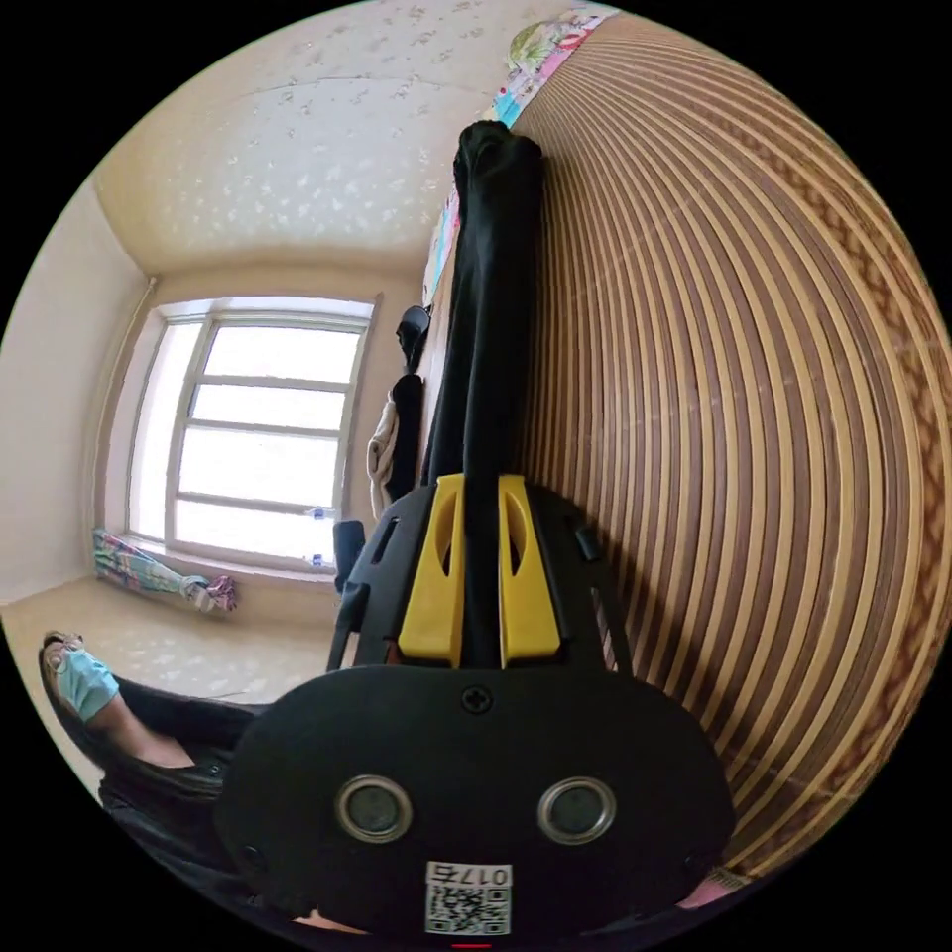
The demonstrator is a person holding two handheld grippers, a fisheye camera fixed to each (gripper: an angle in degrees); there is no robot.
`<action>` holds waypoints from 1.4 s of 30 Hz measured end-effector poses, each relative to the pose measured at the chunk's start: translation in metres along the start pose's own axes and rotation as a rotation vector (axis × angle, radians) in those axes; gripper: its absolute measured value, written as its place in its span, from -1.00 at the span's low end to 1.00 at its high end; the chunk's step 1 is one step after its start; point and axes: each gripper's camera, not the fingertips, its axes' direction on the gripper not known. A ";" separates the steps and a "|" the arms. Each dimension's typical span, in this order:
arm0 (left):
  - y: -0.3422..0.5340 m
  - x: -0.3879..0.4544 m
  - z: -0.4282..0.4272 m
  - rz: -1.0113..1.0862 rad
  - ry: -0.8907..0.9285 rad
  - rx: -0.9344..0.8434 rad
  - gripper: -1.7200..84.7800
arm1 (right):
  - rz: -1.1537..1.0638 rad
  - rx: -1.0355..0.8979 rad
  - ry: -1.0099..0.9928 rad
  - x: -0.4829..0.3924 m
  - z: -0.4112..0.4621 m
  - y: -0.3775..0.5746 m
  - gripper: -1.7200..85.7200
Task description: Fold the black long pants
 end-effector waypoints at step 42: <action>0.004 0.201 -0.116 0.572 0.023 0.182 -0.85 | -0.751 0.029 0.352 -0.360 -0.118 0.060 -0.91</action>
